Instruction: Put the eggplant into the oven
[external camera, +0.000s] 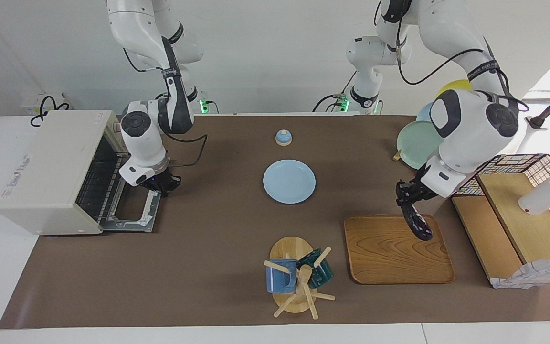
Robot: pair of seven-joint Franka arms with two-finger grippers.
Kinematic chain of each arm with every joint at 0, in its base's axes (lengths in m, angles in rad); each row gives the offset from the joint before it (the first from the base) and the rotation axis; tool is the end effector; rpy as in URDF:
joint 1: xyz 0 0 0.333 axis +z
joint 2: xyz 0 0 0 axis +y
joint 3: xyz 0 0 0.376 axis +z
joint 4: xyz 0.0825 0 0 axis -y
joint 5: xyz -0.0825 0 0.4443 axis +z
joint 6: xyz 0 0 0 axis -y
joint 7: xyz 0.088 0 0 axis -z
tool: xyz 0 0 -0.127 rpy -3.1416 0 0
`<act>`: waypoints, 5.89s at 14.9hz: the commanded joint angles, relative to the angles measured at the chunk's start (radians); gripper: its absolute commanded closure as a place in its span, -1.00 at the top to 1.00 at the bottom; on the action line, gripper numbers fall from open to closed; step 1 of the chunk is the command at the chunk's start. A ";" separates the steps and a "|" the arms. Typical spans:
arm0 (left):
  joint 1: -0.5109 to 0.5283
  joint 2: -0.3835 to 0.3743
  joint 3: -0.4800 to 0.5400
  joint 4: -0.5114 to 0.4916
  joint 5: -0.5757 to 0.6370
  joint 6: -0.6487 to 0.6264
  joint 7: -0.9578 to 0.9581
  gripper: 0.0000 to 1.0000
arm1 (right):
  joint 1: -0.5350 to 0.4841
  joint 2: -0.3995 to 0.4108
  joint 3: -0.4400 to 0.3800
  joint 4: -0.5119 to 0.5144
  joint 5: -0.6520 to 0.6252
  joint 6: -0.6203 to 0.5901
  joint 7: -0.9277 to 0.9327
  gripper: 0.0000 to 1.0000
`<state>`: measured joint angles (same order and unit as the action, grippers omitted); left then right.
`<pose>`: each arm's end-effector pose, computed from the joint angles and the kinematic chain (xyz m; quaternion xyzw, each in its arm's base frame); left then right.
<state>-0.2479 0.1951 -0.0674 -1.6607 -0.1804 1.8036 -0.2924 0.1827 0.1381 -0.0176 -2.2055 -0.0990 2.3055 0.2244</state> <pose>0.6465 -0.2270 0.5108 0.9952 0.0121 -0.0527 0.0816 0.5849 0.0940 0.3128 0.9991 0.0043 -0.0115 0.0403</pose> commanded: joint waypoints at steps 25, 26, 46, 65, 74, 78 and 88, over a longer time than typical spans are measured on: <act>-0.414 -0.043 0.024 -0.432 -0.051 0.549 -0.306 1.00 | 0.037 -0.081 0.011 0.110 0.143 -0.224 -0.094 1.00; -0.372 -0.048 0.024 -0.360 -0.051 0.425 -0.256 1.00 | 0.047 -0.078 0.011 0.118 0.168 -0.213 -0.097 1.00; 0.150 -0.304 0.027 -0.220 0.111 -0.084 0.259 1.00 | 0.647 0.408 0.022 0.558 -0.018 0.061 0.497 0.53; 0.141 -0.206 0.038 0.016 0.185 -0.224 0.260 1.00 | 0.363 0.145 0.016 0.559 -0.148 -0.552 0.103 -1.00; 0.148 -0.209 0.035 0.021 0.179 -0.231 0.252 1.00 | 0.094 -0.006 0.013 0.277 -0.286 -0.546 -0.097 -1.00; 0.171 -0.209 0.020 0.022 0.179 -0.231 0.251 1.00 | -0.008 -0.031 0.014 0.242 -0.286 -0.528 -0.195 -1.00; 0.176 -0.209 0.035 0.029 0.184 -0.231 0.285 1.00 | -0.141 -0.071 0.014 0.113 -0.286 -0.390 -0.330 -1.00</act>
<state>-0.0845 -0.0002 -0.0260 -1.6250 -0.0182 1.5633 -0.0249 0.0715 0.1134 -0.0188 -2.0192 -0.3687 1.8708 -0.0623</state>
